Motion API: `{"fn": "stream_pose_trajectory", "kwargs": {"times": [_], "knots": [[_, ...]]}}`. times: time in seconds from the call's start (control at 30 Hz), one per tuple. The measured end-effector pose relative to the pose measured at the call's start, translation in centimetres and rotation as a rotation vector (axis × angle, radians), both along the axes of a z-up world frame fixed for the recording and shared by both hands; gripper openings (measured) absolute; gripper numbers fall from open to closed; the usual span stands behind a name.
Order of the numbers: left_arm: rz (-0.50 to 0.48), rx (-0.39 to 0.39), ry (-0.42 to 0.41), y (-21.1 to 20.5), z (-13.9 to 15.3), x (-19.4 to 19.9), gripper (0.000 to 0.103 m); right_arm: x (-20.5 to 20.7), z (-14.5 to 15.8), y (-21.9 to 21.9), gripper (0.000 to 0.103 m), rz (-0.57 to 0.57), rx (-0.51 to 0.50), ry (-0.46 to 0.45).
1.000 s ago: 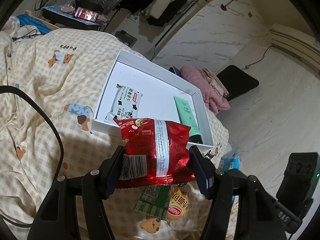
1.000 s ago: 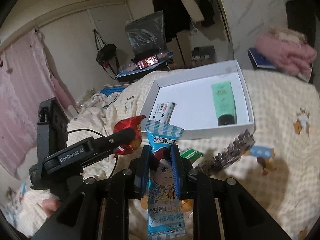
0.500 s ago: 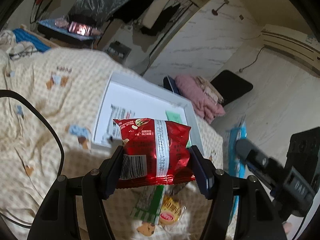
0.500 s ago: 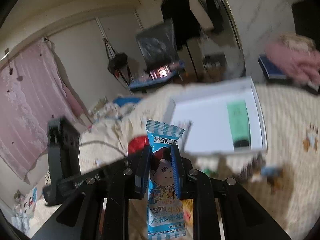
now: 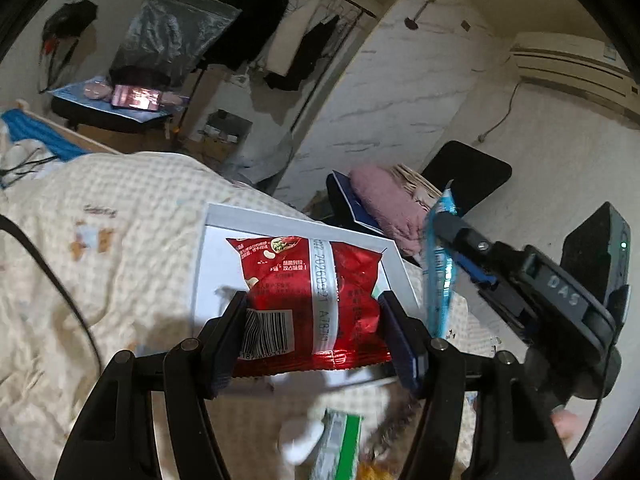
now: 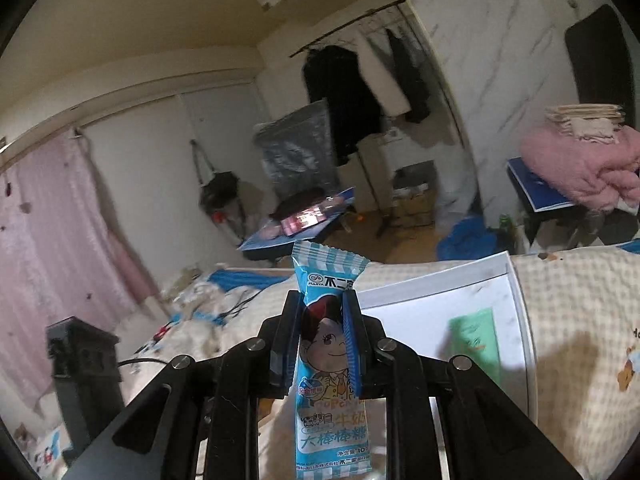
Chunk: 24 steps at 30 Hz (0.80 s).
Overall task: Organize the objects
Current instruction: 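Carry the red bag with the left gripper while the right carries the candy stick toward the box, then lower the candy stick into the white box and open the right gripper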
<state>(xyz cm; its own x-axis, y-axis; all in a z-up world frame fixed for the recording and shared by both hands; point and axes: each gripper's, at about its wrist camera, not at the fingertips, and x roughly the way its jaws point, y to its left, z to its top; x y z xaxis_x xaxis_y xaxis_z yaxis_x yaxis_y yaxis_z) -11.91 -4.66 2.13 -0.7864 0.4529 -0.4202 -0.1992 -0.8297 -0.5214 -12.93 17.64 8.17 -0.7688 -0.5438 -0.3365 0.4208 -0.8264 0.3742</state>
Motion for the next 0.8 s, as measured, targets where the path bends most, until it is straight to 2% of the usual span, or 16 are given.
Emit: {"fn": "stream_pose_trajectory", "kwargs": {"times": [0.1, 0.17, 0.33, 0.4, 0.5, 0.63, 0.8], "knots": [[-0.041, 0.030, -0.035, 1.0, -1.7, -2.6, 0.068, -1.8, -1.2, 0.1, 0.021, -0.048, 0.007, -0.019], [-0.062, 0.019, -0.053, 1.9, -3.0, -3.8, 0.068, -2.5, -2.0, 0.4, 0.021, -0.086, 0.023, -0.017], [-0.117, -0.118, -0.138, 5.6, -6.1, -4.8, 0.068, -3.6, -4.1, 0.3, 0.021, -0.126, 0.112, 0.014], [-0.124, -0.220, -0.135, 7.1, -6.6, -4.7, 0.068, -3.8, -4.9, 0.1, 0.021, -0.134, 0.140, 0.009], [-0.123, -0.310, -0.112, 8.1, -6.9, -4.0, 0.068, -4.2, -6.1, -0.5, 0.021, -0.142, 0.201, -0.026], [-0.118, -0.298, -0.123, 7.7, -7.0, -3.8, 0.068, -4.7, -7.5, -0.7, 0.021, -0.141, 0.250, -0.088], [-0.112, -0.271, -0.133, 7.2, -7.1, -3.5, 0.068, -4.7, -8.0, -0.6, 0.021, -0.159, 0.288, -0.088]]}}
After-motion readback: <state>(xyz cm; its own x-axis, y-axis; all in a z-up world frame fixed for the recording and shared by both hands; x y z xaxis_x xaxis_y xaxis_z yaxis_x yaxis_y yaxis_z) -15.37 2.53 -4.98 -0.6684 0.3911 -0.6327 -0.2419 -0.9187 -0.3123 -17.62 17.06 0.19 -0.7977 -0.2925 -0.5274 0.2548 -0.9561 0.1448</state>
